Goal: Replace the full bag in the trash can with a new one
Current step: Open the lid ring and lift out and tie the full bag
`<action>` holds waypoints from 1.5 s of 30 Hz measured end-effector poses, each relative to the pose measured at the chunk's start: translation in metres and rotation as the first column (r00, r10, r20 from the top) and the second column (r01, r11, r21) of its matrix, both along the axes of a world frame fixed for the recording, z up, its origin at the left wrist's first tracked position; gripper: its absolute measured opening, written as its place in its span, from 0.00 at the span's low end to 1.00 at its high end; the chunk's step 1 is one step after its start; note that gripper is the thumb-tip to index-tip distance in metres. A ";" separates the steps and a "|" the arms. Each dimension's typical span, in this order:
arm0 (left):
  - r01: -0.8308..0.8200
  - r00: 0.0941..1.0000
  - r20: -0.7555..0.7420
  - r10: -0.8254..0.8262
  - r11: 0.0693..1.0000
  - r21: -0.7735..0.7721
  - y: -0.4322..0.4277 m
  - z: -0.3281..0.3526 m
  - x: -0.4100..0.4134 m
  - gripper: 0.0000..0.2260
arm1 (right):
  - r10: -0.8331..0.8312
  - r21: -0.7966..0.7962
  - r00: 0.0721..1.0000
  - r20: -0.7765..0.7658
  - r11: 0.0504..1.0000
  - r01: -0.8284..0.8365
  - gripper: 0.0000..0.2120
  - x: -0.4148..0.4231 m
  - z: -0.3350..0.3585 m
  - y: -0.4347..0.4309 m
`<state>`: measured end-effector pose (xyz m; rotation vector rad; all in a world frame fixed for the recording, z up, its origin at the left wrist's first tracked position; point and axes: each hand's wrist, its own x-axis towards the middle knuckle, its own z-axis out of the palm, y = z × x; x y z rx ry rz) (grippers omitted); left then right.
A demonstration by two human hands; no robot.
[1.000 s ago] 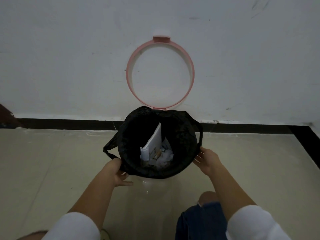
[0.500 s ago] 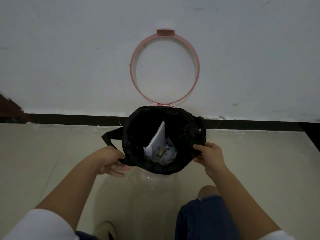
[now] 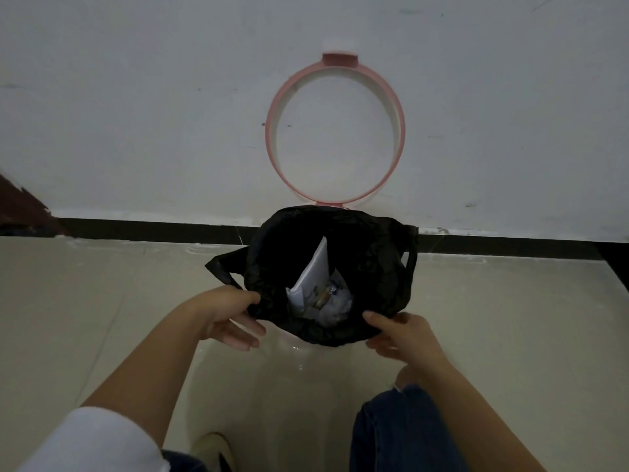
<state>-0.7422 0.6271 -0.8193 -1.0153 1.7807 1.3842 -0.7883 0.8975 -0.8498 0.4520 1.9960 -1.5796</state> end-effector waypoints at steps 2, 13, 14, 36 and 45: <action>0.026 1.000 -0.003 -0.026 0.999 0.033 0.000 0.001 0.001 0.16 | -0.023 0.006 0.999 -0.022 1.000 0.023 0.13 0.010 -0.007 -0.003; 0.079 0.995 -0.066 -0.077 0.997 0.027 0.002 -0.001 0.002 0.11 | 0.088 -0.008 0.995 -0.035 0.996 -0.089 0.08 0.037 -0.009 -0.016; 0.085 0.994 -0.070 -0.084 0.996 0.020 0.003 -0.001 0.002 0.10 | 0.119 -0.024 0.993 -0.011 0.993 -0.119 0.08 0.038 -0.007 -0.017; -0.688 0.659 -0.662 0.357 0.643 -0.338 -0.030 -0.008 -0.025 0.11 | -0.306 0.052 0.949 0.077 0.952 0.303 0.10 -0.129 0.013 0.007; -0.602 0.388 -0.832 0.398 0.792 0.098 -0.013 0.060 -0.044 0.10 | 0.353 0.351 0.501 -0.790 0.931 -0.102 0.06 -0.118 0.105 -0.038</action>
